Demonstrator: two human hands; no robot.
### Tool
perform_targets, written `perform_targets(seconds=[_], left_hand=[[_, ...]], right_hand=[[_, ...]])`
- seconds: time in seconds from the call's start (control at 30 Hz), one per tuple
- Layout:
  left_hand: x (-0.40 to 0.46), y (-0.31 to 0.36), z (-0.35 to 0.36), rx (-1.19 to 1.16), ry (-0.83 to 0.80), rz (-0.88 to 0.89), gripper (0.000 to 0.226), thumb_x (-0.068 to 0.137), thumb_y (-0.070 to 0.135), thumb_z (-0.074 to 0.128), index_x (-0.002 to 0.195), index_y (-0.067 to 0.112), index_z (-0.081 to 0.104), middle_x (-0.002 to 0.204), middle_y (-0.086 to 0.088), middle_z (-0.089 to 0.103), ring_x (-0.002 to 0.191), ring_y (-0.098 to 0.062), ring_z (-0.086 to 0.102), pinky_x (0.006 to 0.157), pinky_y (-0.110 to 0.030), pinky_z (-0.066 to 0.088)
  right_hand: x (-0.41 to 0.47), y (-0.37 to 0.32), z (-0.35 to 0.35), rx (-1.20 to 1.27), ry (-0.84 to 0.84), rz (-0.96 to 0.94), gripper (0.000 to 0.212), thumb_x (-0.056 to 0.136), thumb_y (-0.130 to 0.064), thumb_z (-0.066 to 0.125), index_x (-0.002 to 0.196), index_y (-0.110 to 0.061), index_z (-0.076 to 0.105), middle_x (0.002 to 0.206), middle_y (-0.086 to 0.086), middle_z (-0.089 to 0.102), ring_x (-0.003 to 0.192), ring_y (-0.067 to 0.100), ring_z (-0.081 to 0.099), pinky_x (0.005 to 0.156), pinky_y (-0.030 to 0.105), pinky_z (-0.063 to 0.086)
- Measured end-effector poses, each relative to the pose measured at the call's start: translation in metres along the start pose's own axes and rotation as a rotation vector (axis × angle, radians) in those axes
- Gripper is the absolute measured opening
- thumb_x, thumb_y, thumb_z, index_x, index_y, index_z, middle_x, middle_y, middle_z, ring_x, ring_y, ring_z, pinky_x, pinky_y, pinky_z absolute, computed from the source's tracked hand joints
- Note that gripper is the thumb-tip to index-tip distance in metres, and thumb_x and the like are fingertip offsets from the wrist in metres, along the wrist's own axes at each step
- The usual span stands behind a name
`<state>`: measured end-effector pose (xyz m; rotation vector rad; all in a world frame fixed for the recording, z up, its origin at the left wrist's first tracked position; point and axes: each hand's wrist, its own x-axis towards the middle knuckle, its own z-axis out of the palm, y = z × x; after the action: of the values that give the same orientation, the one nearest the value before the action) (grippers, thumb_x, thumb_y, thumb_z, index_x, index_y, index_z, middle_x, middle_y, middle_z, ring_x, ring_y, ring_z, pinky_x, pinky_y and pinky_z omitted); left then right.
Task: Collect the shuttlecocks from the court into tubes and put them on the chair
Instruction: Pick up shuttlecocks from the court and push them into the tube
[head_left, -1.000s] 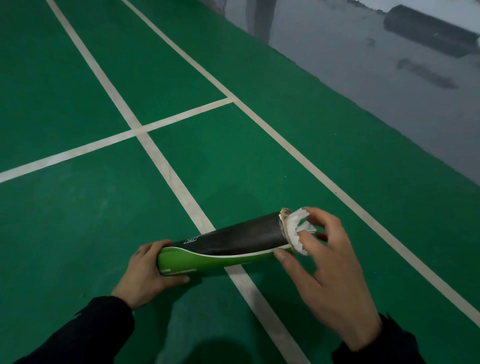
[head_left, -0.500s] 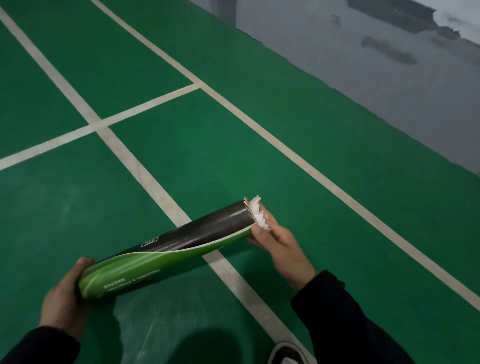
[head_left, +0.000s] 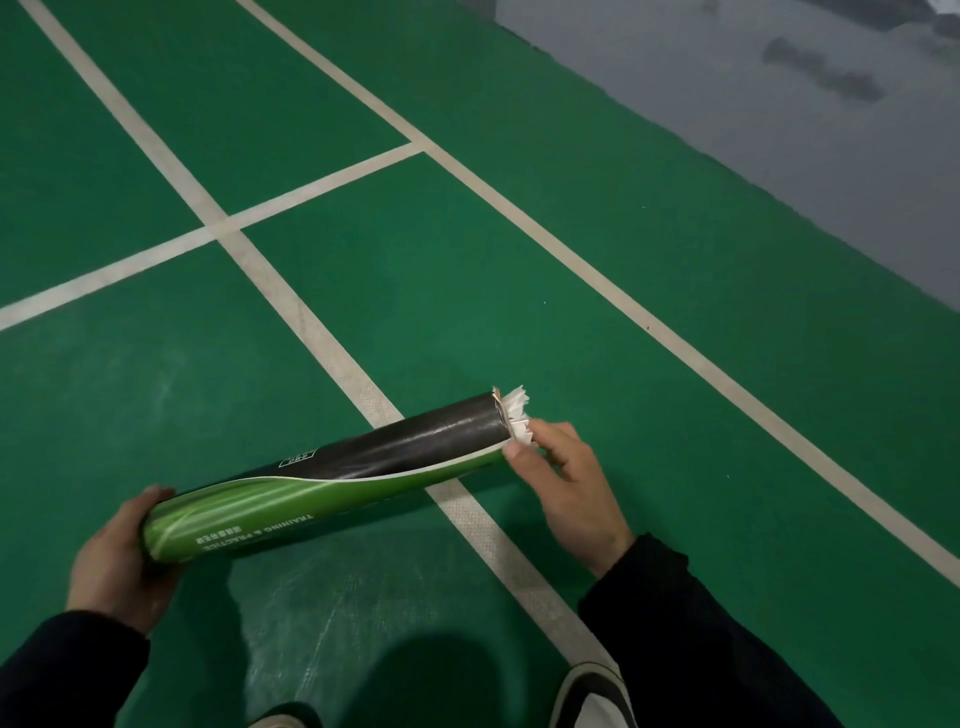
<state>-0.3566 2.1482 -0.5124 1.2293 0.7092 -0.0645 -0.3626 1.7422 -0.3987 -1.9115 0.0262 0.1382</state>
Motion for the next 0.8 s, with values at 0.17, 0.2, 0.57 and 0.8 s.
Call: perform_targets(seconds=[0.17,0.2,0.57,0.8], left_hand=[[0.012,-0.006,-0.021,0.043,0.051,-0.002,0.023,0.090,0.034,0.054,0.095,0.026,0.074,0.084,0.015,0.074,0.086,-0.009,0.069,0.084,-0.032,0.054],[0.012,-0.005,-0.023,0.084,0.034,0.019,0.022,0.086,0.036,0.056,0.093,0.029,0.076,0.087,0.014,0.073,0.090,-0.013,0.068,0.085,-0.036,0.055],[0.004,0.002,-0.024,0.102,0.092,-0.078,0.022,0.097,0.026,0.044,0.098,0.019,0.065,0.079,0.011,0.073,0.070,-0.005,0.070,0.063,-0.022,0.060],[0.003,0.011,-0.025,0.015,0.170,0.027,0.021,0.088,0.033,0.052,0.098,0.023,0.067,0.093,0.008,0.067,0.084,-0.007,0.065,0.072,-0.020,0.058]], right_hand=[[0.000,0.000,-0.003,0.016,-0.105,0.029,0.041,0.089,-0.052,0.054,0.111,-0.023,0.071,0.116,0.004,0.061,0.108,0.006,0.056,0.092,0.021,0.043],[0.000,0.000,-0.004,0.006,-0.118,0.015,0.040,0.090,-0.050,0.053,0.109,-0.021,0.071,0.113,0.005,0.062,0.108,0.010,0.057,0.092,0.023,0.044],[0.000,-0.002,-0.005,-0.035,-0.185,-0.031,0.048,0.096,-0.051,0.050,0.094,-0.006,0.067,0.090,0.005,0.065,0.086,0.023,0.058,0.082,0.045,0.048],[-0.002,-0.009,0.001,0.128,-0.176,0.157,0.043,0.108,-0.036,0.035,0.108,-0.018,0.074,0.107,-0.017,0.076,0.108,-0.006,0.065,0.095,0.007,0.043]])
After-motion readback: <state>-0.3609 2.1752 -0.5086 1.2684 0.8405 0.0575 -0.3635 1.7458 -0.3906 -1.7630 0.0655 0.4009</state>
